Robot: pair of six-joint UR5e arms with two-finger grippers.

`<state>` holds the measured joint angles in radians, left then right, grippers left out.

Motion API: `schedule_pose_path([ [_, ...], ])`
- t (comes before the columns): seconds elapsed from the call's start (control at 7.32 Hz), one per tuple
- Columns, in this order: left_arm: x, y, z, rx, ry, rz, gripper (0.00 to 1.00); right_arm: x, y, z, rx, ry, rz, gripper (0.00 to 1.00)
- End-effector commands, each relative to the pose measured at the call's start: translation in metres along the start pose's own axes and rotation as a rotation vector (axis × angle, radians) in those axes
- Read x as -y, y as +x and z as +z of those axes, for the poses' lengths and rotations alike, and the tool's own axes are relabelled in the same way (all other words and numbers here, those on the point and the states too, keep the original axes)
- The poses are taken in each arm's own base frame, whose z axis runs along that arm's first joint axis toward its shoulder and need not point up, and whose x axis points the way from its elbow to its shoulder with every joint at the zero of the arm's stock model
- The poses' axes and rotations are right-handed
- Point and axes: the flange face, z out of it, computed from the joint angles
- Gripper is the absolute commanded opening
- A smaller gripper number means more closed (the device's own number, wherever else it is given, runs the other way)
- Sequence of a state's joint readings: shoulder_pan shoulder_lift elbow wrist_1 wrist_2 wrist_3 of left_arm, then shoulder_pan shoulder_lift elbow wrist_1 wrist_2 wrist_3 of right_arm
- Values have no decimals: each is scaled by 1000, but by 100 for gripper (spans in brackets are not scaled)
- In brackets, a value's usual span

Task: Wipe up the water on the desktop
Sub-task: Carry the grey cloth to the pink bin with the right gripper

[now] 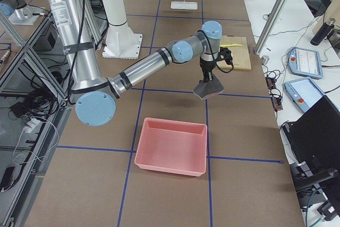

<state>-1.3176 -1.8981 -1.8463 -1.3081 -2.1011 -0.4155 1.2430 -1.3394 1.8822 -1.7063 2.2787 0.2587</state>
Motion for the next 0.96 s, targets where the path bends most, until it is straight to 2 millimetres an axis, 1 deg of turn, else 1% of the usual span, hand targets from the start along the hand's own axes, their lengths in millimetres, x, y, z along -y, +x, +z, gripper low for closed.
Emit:
schedule_pose_path([
  [0.0,-28,-95,16,-10,-71,92,98,-24,76,-12,-42,-39,-49,0],
  [0.14,-56,-126,29,-12,-79,162,98,-45,108,-4,-49,-68,-43,0],
  [0.27,-87,-156,55,-12,-55,251,98,-77,135,9,-51,-103,-44,0],
  [0.41,-98,-170,69,-12,-51,259,98,-108,157,13,-53,-123,-35,0],
  [0.55,-100,-173,73,-16,-61,253,98,-122,165,20,-56,-144,-18,0],
  [0.68,-100,-173,73,-16,-61,253,98,-129,167,22,-53,-152,-11,0],
  [0.82,-100,-173,74,-17,-65,250,98,-137,172,28,-52,-165,5,99],
])
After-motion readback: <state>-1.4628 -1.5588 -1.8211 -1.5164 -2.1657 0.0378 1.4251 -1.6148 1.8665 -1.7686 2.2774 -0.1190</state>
